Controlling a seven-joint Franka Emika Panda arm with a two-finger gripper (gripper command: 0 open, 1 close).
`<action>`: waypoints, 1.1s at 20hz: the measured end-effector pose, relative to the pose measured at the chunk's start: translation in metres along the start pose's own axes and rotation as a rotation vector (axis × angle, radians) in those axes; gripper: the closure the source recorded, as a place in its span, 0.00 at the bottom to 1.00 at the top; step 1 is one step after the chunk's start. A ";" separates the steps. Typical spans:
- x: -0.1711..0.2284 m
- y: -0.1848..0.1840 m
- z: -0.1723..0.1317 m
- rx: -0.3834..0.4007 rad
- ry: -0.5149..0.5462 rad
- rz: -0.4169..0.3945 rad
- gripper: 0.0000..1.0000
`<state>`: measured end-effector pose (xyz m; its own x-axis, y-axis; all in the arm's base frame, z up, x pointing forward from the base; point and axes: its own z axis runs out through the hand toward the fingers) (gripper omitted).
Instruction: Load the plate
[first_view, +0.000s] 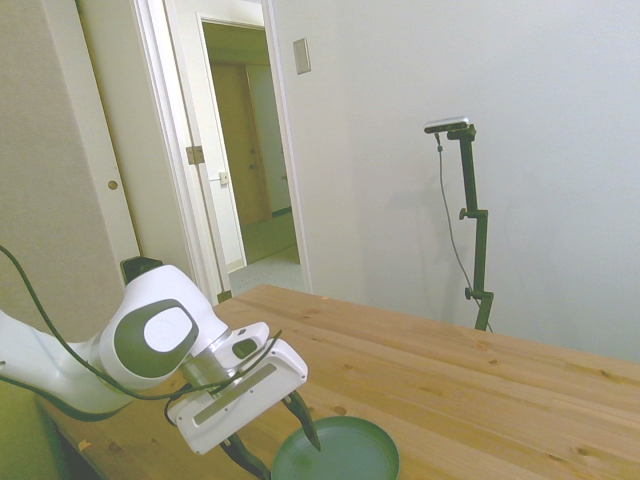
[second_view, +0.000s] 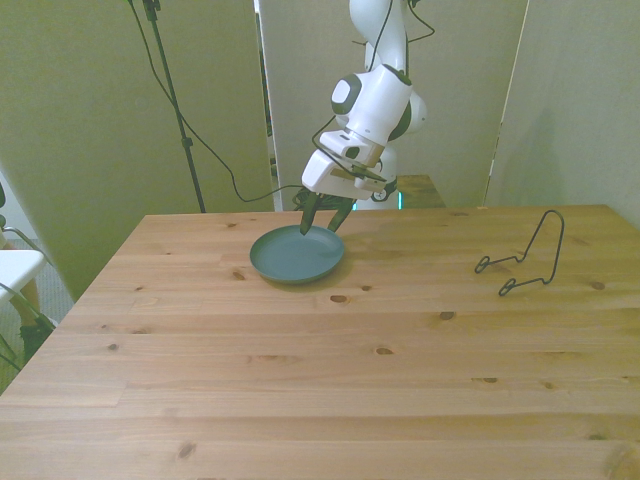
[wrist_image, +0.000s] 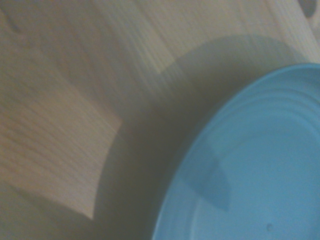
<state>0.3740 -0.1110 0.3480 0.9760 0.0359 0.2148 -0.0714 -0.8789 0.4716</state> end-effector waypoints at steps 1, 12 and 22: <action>0.000 -0.002 0.005 0.008 0.000 -0.016 0.00; -0.001 -0.001 0.013 -0.048 0.021 -0.121 1.00; -0.010 0.012 0.026 -0.072 0.013 -0.115 1.00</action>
<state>0.3688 -0.1344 0.3287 0.9760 0.1407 0.1664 0.0256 -0.8324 0.5535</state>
